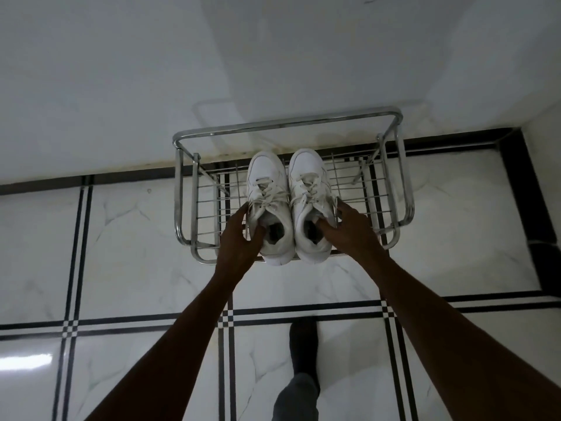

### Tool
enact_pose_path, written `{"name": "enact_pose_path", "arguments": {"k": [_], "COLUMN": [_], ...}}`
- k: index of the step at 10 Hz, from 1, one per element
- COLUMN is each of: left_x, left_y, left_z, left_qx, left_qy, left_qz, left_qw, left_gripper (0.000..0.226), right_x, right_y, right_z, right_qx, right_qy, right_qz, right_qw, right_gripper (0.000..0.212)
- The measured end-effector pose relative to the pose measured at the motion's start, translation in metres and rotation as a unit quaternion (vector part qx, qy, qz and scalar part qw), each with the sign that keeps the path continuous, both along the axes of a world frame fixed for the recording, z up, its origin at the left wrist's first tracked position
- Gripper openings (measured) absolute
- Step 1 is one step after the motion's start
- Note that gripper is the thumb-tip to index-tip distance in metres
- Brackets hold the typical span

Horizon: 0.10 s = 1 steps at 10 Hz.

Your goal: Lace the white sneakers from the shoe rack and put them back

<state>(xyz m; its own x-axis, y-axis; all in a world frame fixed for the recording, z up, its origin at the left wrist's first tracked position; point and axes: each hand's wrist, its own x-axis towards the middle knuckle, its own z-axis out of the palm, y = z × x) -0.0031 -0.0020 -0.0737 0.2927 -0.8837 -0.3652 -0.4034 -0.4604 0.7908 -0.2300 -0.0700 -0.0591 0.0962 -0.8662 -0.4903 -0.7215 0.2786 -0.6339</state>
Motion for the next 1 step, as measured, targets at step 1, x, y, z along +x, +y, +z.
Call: {"name": "enact_pose_path", "arguments": {"k": [1], "left_x": [-0.0019], "left_y": [0.001], "left_z": [0.0225], "left_qx": [-0.013], "left_qy": [-0.11], "left_qz": [-0.029], "left_qw": [0.993], "left_gripper": [0.065], "right_x": [-0.0044], "right_y": [-0.0012], "right_z": [0.0217], "right_qx": [-0.017], "right_qy": [0.11], "right_qz": [0.048], "right_qw": [0.993], "right_gripper": [0.092]}}
